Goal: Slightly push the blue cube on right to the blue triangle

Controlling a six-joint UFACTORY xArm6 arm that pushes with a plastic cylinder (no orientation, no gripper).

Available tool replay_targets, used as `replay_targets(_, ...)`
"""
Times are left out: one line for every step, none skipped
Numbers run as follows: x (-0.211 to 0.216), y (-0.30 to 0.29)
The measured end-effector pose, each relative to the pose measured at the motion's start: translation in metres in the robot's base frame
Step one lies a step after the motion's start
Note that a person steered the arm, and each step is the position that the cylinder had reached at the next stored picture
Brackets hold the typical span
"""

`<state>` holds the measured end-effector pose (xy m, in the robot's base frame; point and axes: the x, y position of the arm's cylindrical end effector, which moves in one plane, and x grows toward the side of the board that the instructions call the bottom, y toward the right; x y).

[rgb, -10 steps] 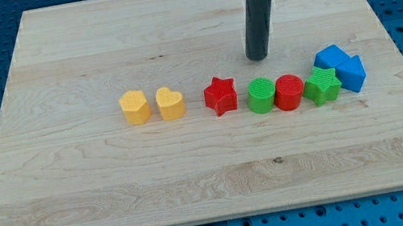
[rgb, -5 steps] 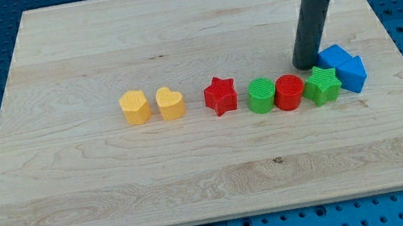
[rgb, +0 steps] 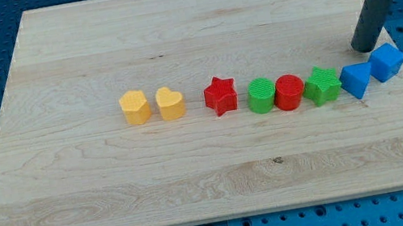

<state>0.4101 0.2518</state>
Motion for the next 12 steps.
replay_targets(0.0, 0.012)
replay_targets(0.008, 0.027)
replay_targets(0.013, 0.04)
replay_targets(0.019, 0.04)
replay_targets(0.009, 0.038)
replay_targets(0.004, 0.017)
replay_targets(0.008, 0.014)
replay_targets(0.021, 0.014)
replay_targets(0.028, 0.014)
replay_targets(0.028, 0.012)
replay_targets(0.028, 0.003)
replay_targets(0.028, -0.004)
